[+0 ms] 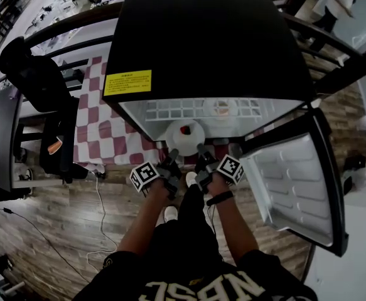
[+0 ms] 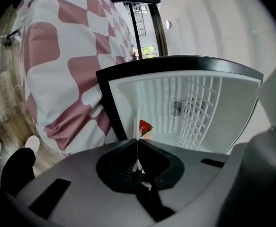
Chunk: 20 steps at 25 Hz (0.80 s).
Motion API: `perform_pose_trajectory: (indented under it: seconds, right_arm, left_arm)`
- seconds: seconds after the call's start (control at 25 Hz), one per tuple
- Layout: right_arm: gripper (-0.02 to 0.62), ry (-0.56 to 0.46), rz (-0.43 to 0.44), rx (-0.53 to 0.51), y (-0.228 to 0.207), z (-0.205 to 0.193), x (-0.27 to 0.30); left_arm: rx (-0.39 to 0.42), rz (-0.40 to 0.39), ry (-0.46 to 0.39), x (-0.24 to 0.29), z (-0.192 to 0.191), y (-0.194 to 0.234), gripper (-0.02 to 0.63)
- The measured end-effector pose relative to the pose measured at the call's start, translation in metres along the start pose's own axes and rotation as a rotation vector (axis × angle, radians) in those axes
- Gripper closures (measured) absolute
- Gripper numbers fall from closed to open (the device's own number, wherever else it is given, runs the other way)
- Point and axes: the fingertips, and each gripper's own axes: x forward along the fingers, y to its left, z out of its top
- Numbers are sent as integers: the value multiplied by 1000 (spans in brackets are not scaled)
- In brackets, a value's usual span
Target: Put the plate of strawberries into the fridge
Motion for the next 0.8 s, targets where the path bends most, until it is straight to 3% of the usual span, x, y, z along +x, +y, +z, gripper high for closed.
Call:
perform_pose_trajectory:
  seconds: [0.32,0.8]
  right_arm:
    - [563,-30,-40,-19,-5,13,13]
    - [563,-39,-81,-66,-7,23,23]
  left_arm:
    - [35,-22,-20,18,10,4,580]
    - [49,33,-38,32,16,10,578]
